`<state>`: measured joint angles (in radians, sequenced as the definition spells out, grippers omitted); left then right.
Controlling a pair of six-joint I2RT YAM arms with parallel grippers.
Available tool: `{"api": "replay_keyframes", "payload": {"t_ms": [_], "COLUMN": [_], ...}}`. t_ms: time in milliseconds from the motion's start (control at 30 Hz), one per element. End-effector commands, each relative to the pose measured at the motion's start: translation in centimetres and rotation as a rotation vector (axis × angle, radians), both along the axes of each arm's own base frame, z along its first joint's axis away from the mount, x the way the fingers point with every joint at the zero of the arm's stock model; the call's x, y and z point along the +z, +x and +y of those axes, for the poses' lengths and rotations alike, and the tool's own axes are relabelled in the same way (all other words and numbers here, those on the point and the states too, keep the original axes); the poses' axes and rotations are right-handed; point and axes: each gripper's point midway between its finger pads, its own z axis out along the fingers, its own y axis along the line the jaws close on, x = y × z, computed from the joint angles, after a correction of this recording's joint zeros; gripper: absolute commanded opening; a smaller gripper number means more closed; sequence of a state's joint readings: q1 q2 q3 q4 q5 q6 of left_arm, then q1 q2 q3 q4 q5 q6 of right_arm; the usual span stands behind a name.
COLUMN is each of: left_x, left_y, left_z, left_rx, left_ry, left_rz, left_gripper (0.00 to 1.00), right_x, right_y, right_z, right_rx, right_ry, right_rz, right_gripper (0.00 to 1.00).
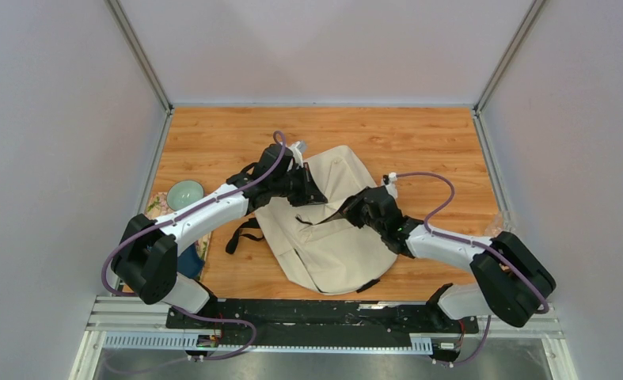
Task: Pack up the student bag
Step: Place the personal item in the student bag.
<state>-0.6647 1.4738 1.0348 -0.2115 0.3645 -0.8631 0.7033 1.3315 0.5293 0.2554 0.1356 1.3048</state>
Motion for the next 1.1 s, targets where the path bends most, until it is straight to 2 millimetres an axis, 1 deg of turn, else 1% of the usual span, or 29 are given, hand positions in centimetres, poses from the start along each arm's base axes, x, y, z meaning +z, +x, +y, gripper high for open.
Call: {"api": "replay_keyframes", "payload": {"t_ms": [0, 33, 67, 133, 233, 267, 333, 367, 400, 433, 467, 500, 533, 567, 600, 733, 767, 800, 833, 867, 900, 1067], "left_x": [1.8, 1.9, 1.8, 1.7, 1.6, 1.5, 1.3, 1.3, 1.0, 1.0, 0.9, 0.8, 0.7, 0.7, 0.6, 0.2, 0.1, -0.1, -0.2, -0.3, -0.4, -1.9], "left_y": [-1.4, -1.3, -1.4, -1.4, -1.4, -1.4, -1.5, -1.5, -1.5, -1.5, -1.4, -1.4, -1.4, -1.5, -1.3, -1.3, -1.2, -1.3, -1.2, -1.2, -1.2, -1.2], "left_z": [-0.7, -0.7, -0.7, -0.7, -0.6, -0.6, -0.5, -0.5, -0.4, -0.5, -0.5, -0.4, -0.5, -0.5, -0.5, -0.6, -0.5, -0.4, -0.5, -0.5, -0.4, -0.3], "left_rx": [-0.068, -0.068, -0.069, -0.068, -0.068, -0.067, -0.068, -0.067, -0.067, -0.066, -0.063, -0.063, -0.064, -0.066, -0.063, -0.063, -0.061, -0.058, -0.058, -0.059, -0.056, -0.058], "left_ry": [-0.069, -0.07, -0.07, -0.067, -0.064, -0.062, -0.059, -0.059, -0.055, -0.056, -0.055, -0.055, -0.055, -0.056, -0.055, -0.052, -0.046, -0.043, -0.043, -0.041, -0.039, 0.008], "left_rz": [-0.004, -0.005, -0.003, -0.003, -0.003, -0.002, -0.001, 0.001, 0.005, 0.003, 0.004, 0.009, 0.012, 0.013, 0.013, 0.021, 0.022, 0.023, 0.023, 0.024, 0.024, 0.046], "left_gripper": [0.0, 0.0, 0.0, 0.0, 0.0, 0.0, 0.0, 0.0, 0.0, 0.0, 0.0, 0.0, 0.0, 0.0, 0.0, 0.0, 0.0, 0.0, 0.0, 0.02, 0.02, 0.02], "right_x": [3.0, 2.5, 3.1, 3.1, 2.8, 3.2, 2.3, 3.2, 2.6, 2.3, 3.4, 3.5, 2.8, 4.0, 4.2, 4.3, 4.1, 4.4, 4.2, 3.7, 3.8, 4.9], "right_y": [2.6, 2.8, 3.2, 3.5, 3.2, 3.0, 2.3, 2.0, 1.5, 1.1, 0.7, 0.5, -0.1, -0.4, -0.6, -2.3, -2.6, -2.7, -3.3, -3.6, -3.7, -4.5], "right_z": [2.4, 2.8, 3.3, 3.6, 3.4, 3.2, 2.2, 1.8, 1.0, 0.5, -0.1, -0.7, -1.4, -2.0, -2.4, -4.3, -4.6, -5.0, -5.8, -6.3, -6.9, -8.7], "right_rx": [0.01, 0.02, 0.025, 0.031, 0.037, 0.039, 0.035, 0.031, 0.021, 0.018, 0.013, -0.001, -0.002, -0.005, -0.011, -0.012, -0.011, -0.025, -0.035, -0.044, -0.065, -0.111], "right_ry": [0.068, 0.064, 0.078, 0.084, 0.073, 0.074, 0.035, 0.04, 0.02, -0.002, 0.006, -0.011, -0.036, -0.037, -0.045, -0.105, -0.113, -0.107, -0.12, -0.128, -0.133, -0.14], "right_rz": [-0.073, -0.063, -0.079, -0.084, -0.091, -0.098, -0.091, -0.111, -0.105, -0.102, -0.125, -0.136, -0.121, -0.152, -0.159, -0.143, -0.14, -0.149, -0.138, -0.134, -0.137, -0.167], "right_gripper": [0.04, 0.03, 0.03, 0.04, 0.06, 0.08, 0.15, 0.18, 0.25, 0.29, 0.33, 0.4, 0.43, 0.45, 0.48, 0.5, 0.5, 0.5, 0.5, 0.5, 0.49, 0.49]}}
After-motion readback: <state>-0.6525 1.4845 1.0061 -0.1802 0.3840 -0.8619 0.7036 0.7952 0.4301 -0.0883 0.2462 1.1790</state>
